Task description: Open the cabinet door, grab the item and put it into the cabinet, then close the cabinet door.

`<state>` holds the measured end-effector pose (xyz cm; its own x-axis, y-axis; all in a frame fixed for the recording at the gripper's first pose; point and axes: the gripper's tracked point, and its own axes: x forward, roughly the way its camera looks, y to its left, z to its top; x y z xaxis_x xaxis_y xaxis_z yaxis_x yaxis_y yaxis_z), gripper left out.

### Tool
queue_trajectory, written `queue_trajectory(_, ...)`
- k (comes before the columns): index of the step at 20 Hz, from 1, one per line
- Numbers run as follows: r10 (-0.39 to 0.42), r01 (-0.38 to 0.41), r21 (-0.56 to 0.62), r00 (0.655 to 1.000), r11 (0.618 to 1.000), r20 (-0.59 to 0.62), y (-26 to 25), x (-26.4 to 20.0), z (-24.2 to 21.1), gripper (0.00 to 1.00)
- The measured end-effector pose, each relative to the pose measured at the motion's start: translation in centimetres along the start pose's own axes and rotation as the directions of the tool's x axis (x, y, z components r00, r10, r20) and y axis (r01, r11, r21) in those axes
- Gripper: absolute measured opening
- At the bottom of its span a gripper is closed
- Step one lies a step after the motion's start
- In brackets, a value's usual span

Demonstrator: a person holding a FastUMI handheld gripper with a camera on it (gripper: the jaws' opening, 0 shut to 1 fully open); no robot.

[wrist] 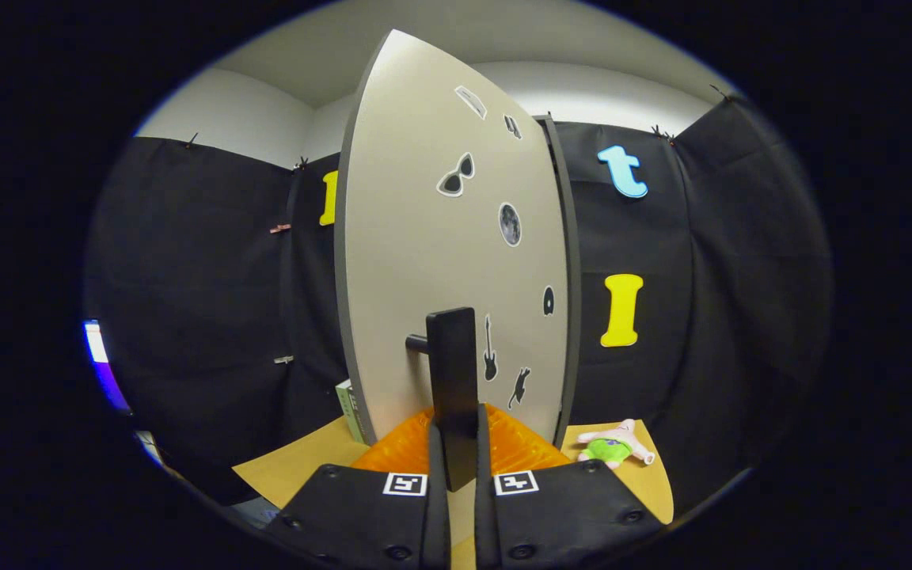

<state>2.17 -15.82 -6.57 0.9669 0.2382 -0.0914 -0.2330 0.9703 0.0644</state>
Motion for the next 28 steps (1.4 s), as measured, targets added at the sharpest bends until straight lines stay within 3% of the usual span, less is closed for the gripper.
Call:
queue_trajectory(15, -0.249, 0.249, -0.008, 0.968, 0.968, 0.036, -7.4, -1.5, 0.3, 0.12)
queue_trajectory(22, -0.270, 0.272, -0.009, 0.958, 0.962, 0.090, -8.8, -3.7, 1.3, 0.10)
queue_trajectory(28, -0.343, 0.346, 0.007, 0.927, 0.938, 0.150, -9.1, -6.1, 2.9, 0.10)
